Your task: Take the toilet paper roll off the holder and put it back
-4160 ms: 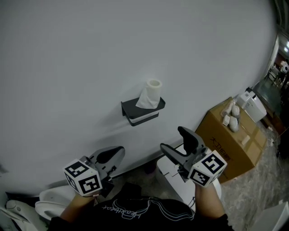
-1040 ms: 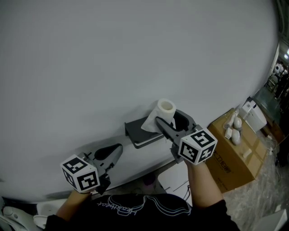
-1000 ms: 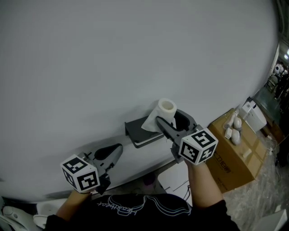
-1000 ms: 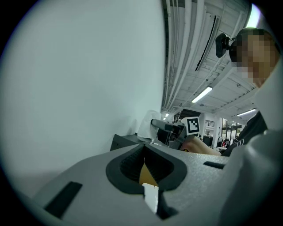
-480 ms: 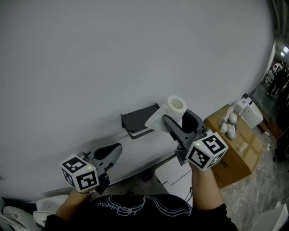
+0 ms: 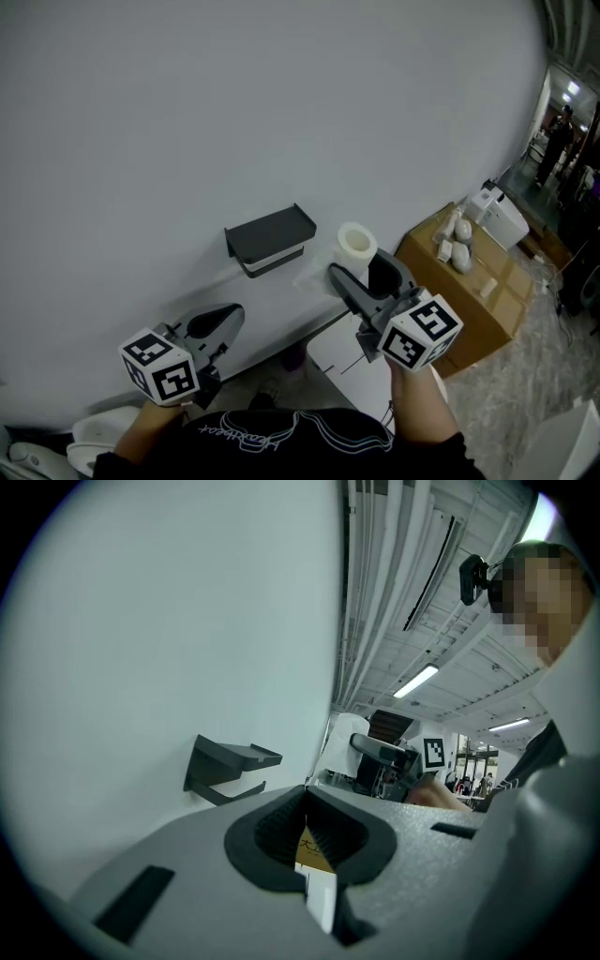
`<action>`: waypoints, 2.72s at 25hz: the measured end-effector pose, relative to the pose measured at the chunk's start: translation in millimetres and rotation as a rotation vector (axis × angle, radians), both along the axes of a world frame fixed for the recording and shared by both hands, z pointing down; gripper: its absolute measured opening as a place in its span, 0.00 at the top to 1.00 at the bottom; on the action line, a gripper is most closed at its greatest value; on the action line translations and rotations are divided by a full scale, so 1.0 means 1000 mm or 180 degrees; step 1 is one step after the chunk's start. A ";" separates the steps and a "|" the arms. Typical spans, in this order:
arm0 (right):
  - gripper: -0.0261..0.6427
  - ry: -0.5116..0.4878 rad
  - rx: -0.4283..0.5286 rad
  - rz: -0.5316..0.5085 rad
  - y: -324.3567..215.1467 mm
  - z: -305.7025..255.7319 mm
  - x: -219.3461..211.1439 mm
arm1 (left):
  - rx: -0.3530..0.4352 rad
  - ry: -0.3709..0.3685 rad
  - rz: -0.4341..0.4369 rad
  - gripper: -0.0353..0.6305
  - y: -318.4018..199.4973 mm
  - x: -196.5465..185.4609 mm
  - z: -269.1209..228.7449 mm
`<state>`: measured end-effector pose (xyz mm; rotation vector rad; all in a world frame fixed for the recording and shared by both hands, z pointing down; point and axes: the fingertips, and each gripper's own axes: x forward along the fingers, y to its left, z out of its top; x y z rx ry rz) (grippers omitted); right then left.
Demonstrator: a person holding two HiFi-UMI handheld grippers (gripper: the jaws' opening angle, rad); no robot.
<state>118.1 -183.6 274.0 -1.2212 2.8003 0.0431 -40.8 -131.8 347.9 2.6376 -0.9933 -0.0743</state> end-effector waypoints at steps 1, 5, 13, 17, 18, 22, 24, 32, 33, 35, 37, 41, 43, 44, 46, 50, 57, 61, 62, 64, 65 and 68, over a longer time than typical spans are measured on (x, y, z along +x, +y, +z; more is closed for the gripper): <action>0.57 0.0006 -0.0050 0.0008 0.002 0.007 0.002 | -0.0009 0.0001 0.0017 0.94 0.002 0.002 0.002; 0.57 0.0009 -0.0227 0.0029 0.012 0.035 0.006 | -0.0048 0.0005 0.0075 0.94 0.008 0.011 0.009; 0.57 0.0086 -0.0601 0.0057 0.030 0.093 0.006 | -0.0167 0.0052 0.0150 0.94 0.019 0.019 0.023; 0.57 0.0087 -0.0775 0.0057 0.038 0.114 0.006 | -0.0223 0.0084 0.0112 0.94 0.021 0.013 0.026; 0.57 0.0084 -0.0793 0.0054 0.039 0.116 0.005 | -0.0231 0.0079 0.0106 0.94 0.021 0.012 0.026; 0.57 0.0088 -0.0835 0.0041 0.038 0.125 0.000 | -0.0221 0.0057 0.0099 0.94 0.014 0.006 0.029; 0.57 0.0098 -0.0868 0.0047 0.037 0.128 -0.001 | -0.0238 0.0074 0.0104 0.94 0.008 0.004 0.031; 0.57 0.0089 -0.0913 0.0045 0.030 0.133 -0.003 | -0.0184 0.0098 0.0100 0.94 -0.012 0.002 0.022; 0.57 0.0085 -0.0909 0.0047 0.029 0.132 -0.003 | -0.0181 0.0093 0.0102 0.94 -0.013 0.002 0.022; 0.57 0.0080 -0.0895 0.0054 0.026 0.131 -0.002 | -0.0194 0.0096 0.0098 0.94 -0.015 0.002 0.023; 0.57 0.0064 -0.0886 0.0055 0.024 0.130 -0.002 | -0.0201 0.0091 0.0097 0.94 -0.016 0.002 0.024; 0.57 0.0062 -0.0849 0.0049 0.021 0.125 -0.002 | -0.0165 0.0078 0.0119 0.94 -0.018 0.004 0.022; 0.57 0.0055 -0.0823 0.0047 0.018 0.121 -0.001 | -0.0157 0.0074 0.0116 0.94 -0.021 0.003 0.021; 0.57 0.0052 -0.0813 0.0046 0.017 0.120 -0.001 | -0.0158 0.0073 0.0117 0.94 -0.022 0.003 0.021; 0.57 0.0034 -0.0804 0.0047 0.014 0.117 -0.001 | -0.0160 0.0069 0.0120 0.94 -0.024 0.003 0.021; 0.57 -0.0016 -0.0748 0.0075 0.006 0.106 0.001 | -0.0155 0.0079 0.0143 0.94 -0.029 0.004 0.020; 0.57 0.0035 -0.0500 0.0096 -0.004 0.071 0.002 | -0.0089 0.0104 0.0139 0.94 -0.036 0.001 0.012; 0.57 0.0110 -0.0325 0.0105 -0.011 0.050 -0.001 | -0.0058 0.0105 0.0141 0.94 -0.039 -0.001 0.010; 0.57 0.0126 -0.0288 0.0108 -0.014 0.046 -0.002 | -0.0055 0.0109 0.0145 0.94 -0.039 -0.001 0.010; 0.57 0.0136 -0.0221 0.0106 -0.018 0.036 -0.003 | -0.0045 0.0115 0.0145 0.94 -0.042 -0.002 0.010; 0.57 0.0138 -0.0188 0.0101 -0.020 0.031 -0.005 | -0.0038 0.0120 0.0142 0.94 -0.043 -0.003 0.009; 0.57 0.0152 -0.0092 0.0070 -0.027 0.018 -0.011 | -0.0016 0.0132 0.0127 0.94 -0.047 -0.007 0.007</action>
